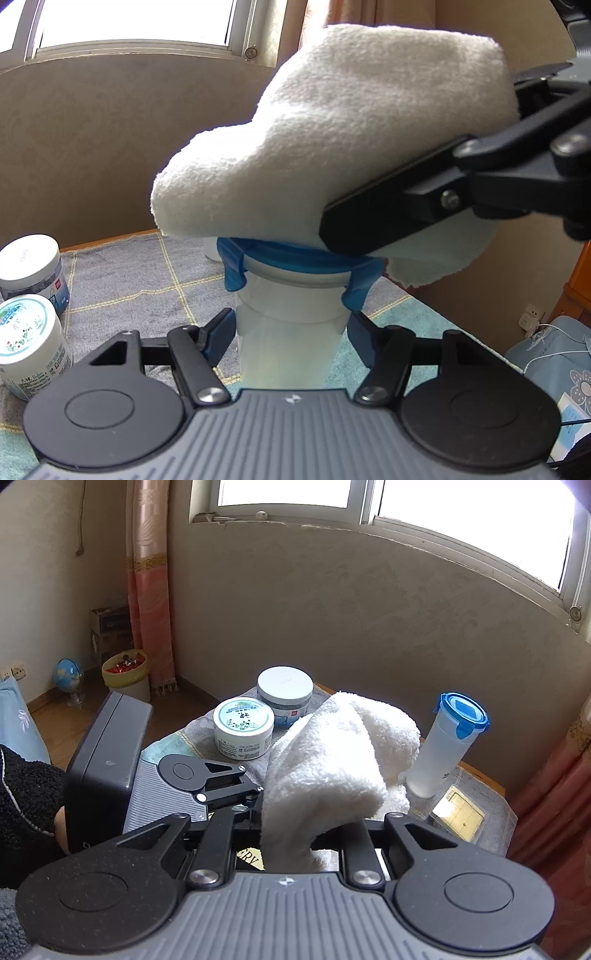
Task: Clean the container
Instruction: 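Wipe the blue lid with the cloth in the right tool while the left tool holds the cup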
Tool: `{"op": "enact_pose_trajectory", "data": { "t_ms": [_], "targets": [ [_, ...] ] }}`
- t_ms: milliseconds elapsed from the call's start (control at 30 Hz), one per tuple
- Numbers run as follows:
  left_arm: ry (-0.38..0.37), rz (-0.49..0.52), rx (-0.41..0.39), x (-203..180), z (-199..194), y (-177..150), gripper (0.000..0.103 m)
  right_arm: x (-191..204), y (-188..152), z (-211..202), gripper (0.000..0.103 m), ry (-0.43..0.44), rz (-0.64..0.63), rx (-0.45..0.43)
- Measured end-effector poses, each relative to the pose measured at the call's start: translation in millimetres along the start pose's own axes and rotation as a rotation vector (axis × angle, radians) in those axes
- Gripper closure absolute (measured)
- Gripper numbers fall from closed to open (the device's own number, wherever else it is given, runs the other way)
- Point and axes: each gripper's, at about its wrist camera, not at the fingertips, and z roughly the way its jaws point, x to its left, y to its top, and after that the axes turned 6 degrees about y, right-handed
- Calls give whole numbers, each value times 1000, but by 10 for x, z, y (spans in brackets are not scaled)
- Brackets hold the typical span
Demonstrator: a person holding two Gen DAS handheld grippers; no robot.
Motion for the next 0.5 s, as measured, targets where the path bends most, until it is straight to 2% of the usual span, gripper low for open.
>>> {"op": "enact_pose_trajectory", "data": {
  "t_ms": [500],
  "targets": [
    [5,0,2,17,12,1,37,-12,-223,-238,81,38,28,24]
  ]
}}
